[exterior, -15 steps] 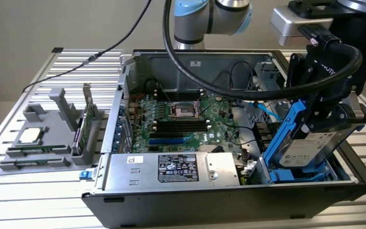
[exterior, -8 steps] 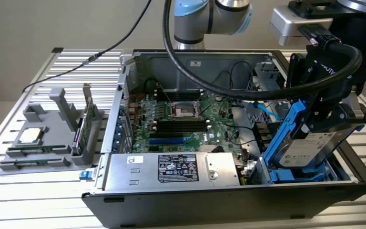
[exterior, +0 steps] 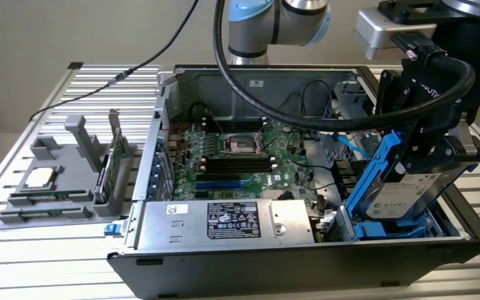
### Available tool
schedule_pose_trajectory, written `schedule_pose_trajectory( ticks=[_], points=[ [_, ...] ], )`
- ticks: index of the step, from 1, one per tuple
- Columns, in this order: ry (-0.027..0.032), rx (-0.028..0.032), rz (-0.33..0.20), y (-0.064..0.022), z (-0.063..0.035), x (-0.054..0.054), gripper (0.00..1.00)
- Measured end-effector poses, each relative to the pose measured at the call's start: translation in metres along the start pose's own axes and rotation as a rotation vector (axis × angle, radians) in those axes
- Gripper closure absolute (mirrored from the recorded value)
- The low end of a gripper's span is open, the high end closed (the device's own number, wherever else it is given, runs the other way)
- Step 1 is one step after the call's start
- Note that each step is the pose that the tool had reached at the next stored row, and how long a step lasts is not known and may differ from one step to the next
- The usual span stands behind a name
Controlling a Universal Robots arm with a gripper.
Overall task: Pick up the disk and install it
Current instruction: 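Insert the disk into the insertion slot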
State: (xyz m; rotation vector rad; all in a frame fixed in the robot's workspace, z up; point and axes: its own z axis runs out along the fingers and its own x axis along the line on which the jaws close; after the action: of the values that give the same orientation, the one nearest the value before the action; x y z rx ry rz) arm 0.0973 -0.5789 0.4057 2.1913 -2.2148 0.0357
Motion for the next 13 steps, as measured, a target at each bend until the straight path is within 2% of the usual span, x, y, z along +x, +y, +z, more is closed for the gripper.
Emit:
schedule_pose_trajectory(
  ticks=[10,12,13],
  points=[
    [0.0000,-0.0002,0.000,0.0000,0.0000,0.0000,0.67],
    [0.0001,-0.0001,0.000,0.0000,0.0000,0.0000,0.42],
    [0.0000,-0.0001,0.000,0.0000,0.0000,0.0000,0.24]
  ],
)
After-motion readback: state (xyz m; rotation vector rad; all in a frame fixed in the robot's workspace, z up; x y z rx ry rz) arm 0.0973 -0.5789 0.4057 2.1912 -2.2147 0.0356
